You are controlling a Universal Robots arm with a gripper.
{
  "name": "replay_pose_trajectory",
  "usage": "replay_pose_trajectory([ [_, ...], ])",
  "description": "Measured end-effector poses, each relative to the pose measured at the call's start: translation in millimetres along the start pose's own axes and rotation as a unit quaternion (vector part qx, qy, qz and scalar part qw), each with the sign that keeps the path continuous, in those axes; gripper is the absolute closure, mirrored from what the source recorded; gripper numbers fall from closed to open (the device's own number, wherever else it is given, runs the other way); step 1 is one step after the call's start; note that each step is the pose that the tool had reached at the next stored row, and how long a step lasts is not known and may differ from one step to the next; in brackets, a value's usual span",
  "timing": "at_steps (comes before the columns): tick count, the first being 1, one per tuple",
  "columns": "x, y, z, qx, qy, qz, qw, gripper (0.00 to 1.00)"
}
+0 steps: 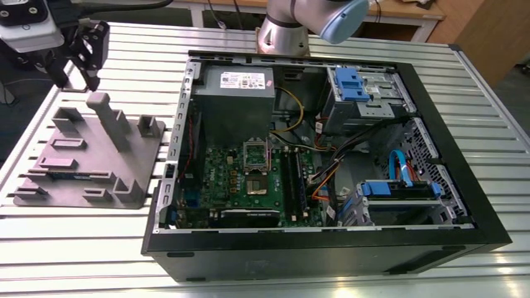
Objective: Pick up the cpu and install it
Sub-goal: 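Pick up the cpu and move it towards the insertion slot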
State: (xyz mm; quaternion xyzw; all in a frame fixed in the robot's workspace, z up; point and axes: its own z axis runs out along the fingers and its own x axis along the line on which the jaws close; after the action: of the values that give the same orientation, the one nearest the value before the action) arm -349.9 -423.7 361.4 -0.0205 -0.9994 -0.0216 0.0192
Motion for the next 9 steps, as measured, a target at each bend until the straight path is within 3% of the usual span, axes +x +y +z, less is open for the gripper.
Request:
replay_pose_trajectory([
  [9, -7.1, 0.3, -0.2, 0.0, -0.0001, 0.0, 1.0, 0.53],
])
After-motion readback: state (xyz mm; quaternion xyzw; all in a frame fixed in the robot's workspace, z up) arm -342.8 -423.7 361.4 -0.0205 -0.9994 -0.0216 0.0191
